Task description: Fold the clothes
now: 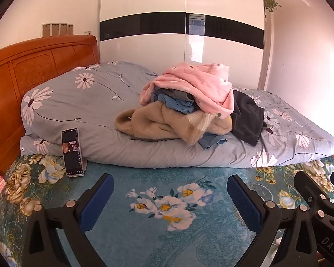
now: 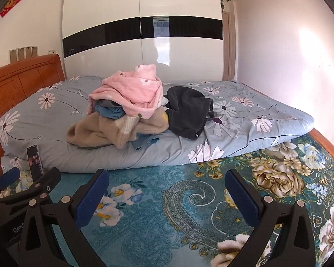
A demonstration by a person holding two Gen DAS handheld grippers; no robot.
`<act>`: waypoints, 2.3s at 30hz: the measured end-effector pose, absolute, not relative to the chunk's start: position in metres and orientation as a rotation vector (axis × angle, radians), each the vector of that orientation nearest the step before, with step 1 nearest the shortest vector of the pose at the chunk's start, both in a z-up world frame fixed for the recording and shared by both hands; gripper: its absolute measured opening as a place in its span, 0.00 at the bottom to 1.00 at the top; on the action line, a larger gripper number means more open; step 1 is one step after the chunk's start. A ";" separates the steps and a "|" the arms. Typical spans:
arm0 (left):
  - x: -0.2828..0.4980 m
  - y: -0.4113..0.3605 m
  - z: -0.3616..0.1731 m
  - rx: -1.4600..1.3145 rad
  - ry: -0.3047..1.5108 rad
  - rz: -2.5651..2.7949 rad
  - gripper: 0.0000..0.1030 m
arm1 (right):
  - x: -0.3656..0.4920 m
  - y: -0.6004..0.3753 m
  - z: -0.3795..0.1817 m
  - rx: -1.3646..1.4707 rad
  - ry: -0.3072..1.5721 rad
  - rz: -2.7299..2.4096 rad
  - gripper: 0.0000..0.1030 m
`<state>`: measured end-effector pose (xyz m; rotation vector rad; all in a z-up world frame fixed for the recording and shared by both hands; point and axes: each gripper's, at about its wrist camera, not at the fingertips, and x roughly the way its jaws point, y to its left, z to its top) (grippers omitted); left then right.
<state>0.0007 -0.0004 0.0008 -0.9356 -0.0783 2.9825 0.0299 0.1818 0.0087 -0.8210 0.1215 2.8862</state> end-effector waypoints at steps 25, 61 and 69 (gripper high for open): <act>0.020 -0.013 0.030 -0.902 -0.165 2.990 1.00 | 0.054 0.174 0.050 -0.745 0.147 2.992 1.00; -0.047 -0.016 0.032 -0.929 -0.027 3.004 1.00 | -0.015 0.172 0.038 -0.874 0.205 3.050 1.00; -0.099 -0.014 -0.002 -0.994 -0.014 2.978 1.00 | -0.069 0.171 0.009 -0.979 0.168 3.019 1.00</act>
